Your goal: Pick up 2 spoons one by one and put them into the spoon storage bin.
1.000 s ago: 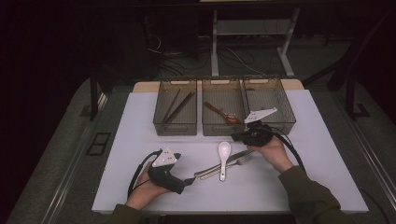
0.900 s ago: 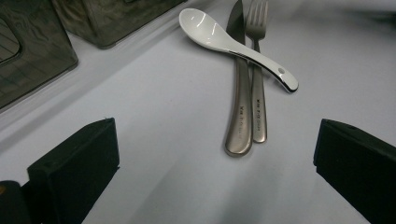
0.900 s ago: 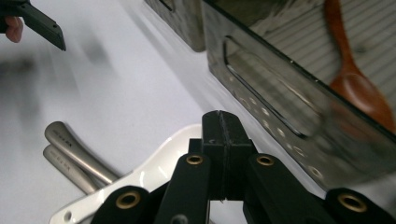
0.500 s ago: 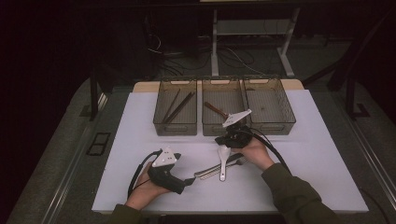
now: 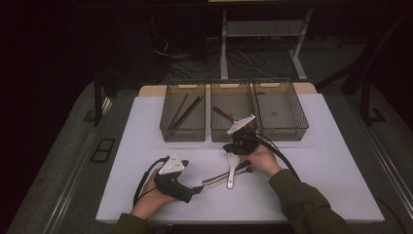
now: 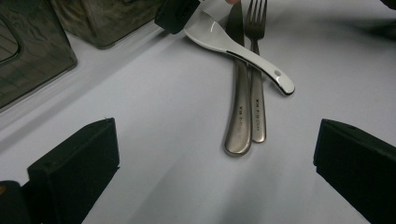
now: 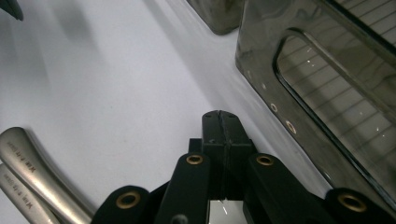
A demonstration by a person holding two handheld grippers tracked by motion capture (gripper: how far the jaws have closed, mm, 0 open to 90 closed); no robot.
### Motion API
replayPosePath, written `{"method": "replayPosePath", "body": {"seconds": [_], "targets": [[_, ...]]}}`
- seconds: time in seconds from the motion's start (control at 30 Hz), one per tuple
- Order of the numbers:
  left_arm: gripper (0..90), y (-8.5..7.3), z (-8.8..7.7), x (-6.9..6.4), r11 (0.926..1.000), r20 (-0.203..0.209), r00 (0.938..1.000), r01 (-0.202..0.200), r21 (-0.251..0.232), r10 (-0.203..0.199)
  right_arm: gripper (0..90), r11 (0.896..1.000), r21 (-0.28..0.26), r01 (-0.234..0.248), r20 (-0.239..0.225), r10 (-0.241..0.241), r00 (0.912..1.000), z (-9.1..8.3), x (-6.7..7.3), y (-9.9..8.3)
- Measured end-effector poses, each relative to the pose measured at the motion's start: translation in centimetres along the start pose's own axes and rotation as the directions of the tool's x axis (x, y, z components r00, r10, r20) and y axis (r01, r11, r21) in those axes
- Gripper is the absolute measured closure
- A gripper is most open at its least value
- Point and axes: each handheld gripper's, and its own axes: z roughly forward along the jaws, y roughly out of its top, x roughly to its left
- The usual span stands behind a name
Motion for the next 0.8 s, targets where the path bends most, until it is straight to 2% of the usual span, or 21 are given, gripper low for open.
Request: {"method": "replayPosePath", "body": {"seconds": [0.8], "targets": [[0.0,0.0,0.0,0.0,1.0000,0.001,1.0000,0.000,0.001,0.000,89.4,1.000,0.020,-0.020,0.016,0.020,0.9997,-0.9,-1.0,-1.4]]}}
